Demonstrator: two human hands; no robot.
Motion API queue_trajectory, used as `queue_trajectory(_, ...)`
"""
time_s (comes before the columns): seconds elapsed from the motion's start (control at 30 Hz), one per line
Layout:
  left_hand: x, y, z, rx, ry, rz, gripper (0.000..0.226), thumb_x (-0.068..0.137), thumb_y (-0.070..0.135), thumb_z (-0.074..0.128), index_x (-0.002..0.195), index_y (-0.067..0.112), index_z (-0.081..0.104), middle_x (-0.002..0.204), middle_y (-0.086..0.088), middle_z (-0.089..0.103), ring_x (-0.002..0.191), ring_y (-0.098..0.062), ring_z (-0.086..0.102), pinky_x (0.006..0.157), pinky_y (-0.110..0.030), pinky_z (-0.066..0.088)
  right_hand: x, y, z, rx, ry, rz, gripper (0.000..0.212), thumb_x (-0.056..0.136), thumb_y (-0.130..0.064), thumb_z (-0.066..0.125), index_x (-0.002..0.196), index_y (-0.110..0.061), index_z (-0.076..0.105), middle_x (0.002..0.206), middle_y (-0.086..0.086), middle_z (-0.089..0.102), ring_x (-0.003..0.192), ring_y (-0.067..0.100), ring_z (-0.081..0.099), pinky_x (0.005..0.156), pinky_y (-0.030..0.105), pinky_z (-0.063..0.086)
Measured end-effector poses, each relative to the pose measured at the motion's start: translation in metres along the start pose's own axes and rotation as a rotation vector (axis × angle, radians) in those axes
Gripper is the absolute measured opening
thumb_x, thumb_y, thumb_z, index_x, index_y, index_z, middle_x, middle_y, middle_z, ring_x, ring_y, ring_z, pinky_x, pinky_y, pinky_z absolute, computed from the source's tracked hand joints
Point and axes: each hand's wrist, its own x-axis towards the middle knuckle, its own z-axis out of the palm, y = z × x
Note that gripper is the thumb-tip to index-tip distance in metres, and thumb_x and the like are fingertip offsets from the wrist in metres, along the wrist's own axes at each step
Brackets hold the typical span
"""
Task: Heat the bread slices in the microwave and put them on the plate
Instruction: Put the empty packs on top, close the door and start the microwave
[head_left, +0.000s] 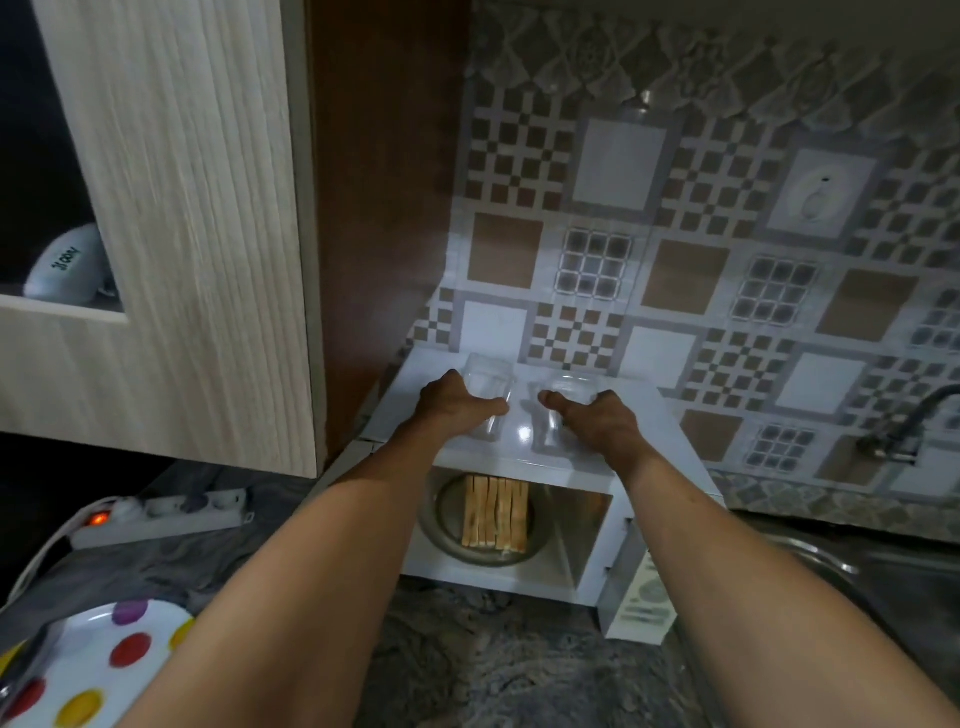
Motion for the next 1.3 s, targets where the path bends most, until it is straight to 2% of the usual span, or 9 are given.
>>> queue_trajectory(0.2, -0.002, -0.007, -0.012, -0.096, -0.038, 0.021, 0.117, 0.066, 0.078, 0.068, 0.154, 0.015, 0.023, 0.158, -0.006, 0.032, 0.139, -0.027, 0.038, 0.101, -0.034, 0.037, -0.008, -0.002, -0.004, 0.085, 0.02, 0.043, 0.121, 0.065, -0.081, 0.07, 0.15, -0.006, 0.03, 0.149, 0.017, 0.045, 0.131, 0.037, 0.049, 0.106, 0.045, 0.045)
queue_trajectory(0.5, -0.043, -0.076, -0.049, 0.025, 0.034, 0.212, 0.065, 0.094, 0.048, 0.058, 0.144, 0.009, 0.044, 0.147, -0.008, 0.044, 0.135, -0.026, 0.043, 0.11, -0.025, 0.029, -0.089, -0.005, 0.015, -0.167, 0.444, -0.273, 0.076, 0.085, -0.066, 0.061, 0.139, -0.014, 0.05, 0.141, 0.016, 0.046, 0.13, 0.037, 0.044, 0.109, 0.046, 0.037)
queue_trajectory(0.6, -0.048, -0.115, -0.072, 0.156, -0.071, 0.14, 0.077, 0.081, 0.076, 0.052, 0.131, 0.017, 0.054, 0.115, -0.006, 0.06, 0.119, -0.023, 0.05, 0.112, -0.033, 0.03, -0.129, -0.015, 0.035, -0.312, 0.35, -0.372, 0.057, 0.09, -0.057, 0.06, 0.132, -0.017, 0.058, 0.138, 0.012, 0.05, 0.127, 0.033, 0.047, 0.106, 0.041, 0.039)
queue_trajectory(0.7, -0.068, -0.135, -0.103, 0.393, -0.079, 0.216, 0.031, 0.106, 0.025, 0.039, 0.086, 0.008, 0.056, 0.072, 0.0, 0.039, 0.072, -0.014, 0.044, 0.077, -0.029, 0.038, -0.171, -0.026, 0.062, -0.375, 0.124, -0.473, 0.047, 0.092, -0.051, 0.059, 0.13, -0.023, 0.058, 0.137, 0.005, 0.052, 0.126, 0.027, 0.05, 0.101, 0.037, 0.046)
queue_trajectory(0.73, -0.07, -0.136, -0.108, 0.405, -0.063, 0.274, 0.028, 0.105, 0.015, 0.038, 0.086, 0.008, 0.057, 0.077, -0.004, 0.049, 0.07, -0.013, 0.045, 0.072, -0.026, 0.036, -0.184, -0.03, 0.07, -0.404, 0.057, -0.51, 0.045, 0.091, -0.049, 0.059, 0.13, -0.026, 0.058, 0.137, 0.001, 0.052, 0.125, 0.025, 0.051, 0.099, 0.037, 0.048)
queue_trajectory(0.8, -0.078, -0.151, -0.122, 0.418, -0.098, 0.453, 0.032, 0.099, 0.004, 0.042, 0.122, 0.012, 0.062, 0.117, -0.008, 0.062, 0.095, -0.021, 0.057, 0.086, -0.027, 0.044, -0.217, -0.038, 0.092, -0.462, -0.03, -0.574, 0.044, 0.088, -0.053, 0.056, 0.128, -0.035, 0.058, 0.134, -0.009, 0.056, 0.121, 0.021, 0.056, 0.094, 0.038, 0.051)
queue_trajectory(0.9, -0.08, -0.171, -0.131, 0.459, -0.251, 0.623, 0.063, 0.09, -0.012, 0.044, 0.143, 0.022, 0.05, 0.153, -0.004, 0.041, 0.137, -0.024, 0.042, 0.115, -0.036, 0.034, -0.254, -0.05, 0.115, -0.539, -0.131, -0.686, 0.042, 0.09, -0.046, 0.053, 0.131, -0.036, 0.06, 0.13, -0.005, 0.065, 0.116, 0.019, 0.061, 0.091, 0.026, 0.046)
queue_trajectory(1.03, -0.092, -0.179, -0.136, 0.438, -0.342, 0.695, 0.065, 0.095, -0.008, 0.047, 0.149, 0.027, 0.04, 0.159, 0.002, 0.031, 0.144, -0.019, 0.032, 0.119, -0.037, 0.028, -0.292, -0.065, 0.133, -0.553, -0.25, -0.805, 0.055, 0.086, -0.029, 0.052, 0.141, -0.023, 0.059, 0.149, -0.004, 0.052, 0.136, 0.013, 0.047, 0.113, 0.021, 0.028)
queue_trajectory(1.3, -0.107, -0.167, -0.133, 0.701, -0.32, 0.691, 0.057, 0.105, 0.022, 0.04, 0.157, 0.024, 0.017, 0.165, 0.0, 0.009, 0.152, -0.02, 0.005, 0.124, -0.04, 0.006, -0.317, -0.059, 0.132, -0.528, -0.209, -0.741, 0.052, 0.093, -0.033, 0.046, 0.14, -0.017, 0.061, 0.15, -0.003, 0.051, 0.136, 0.016, 0.05, 0.116, 0.029, 0.035)
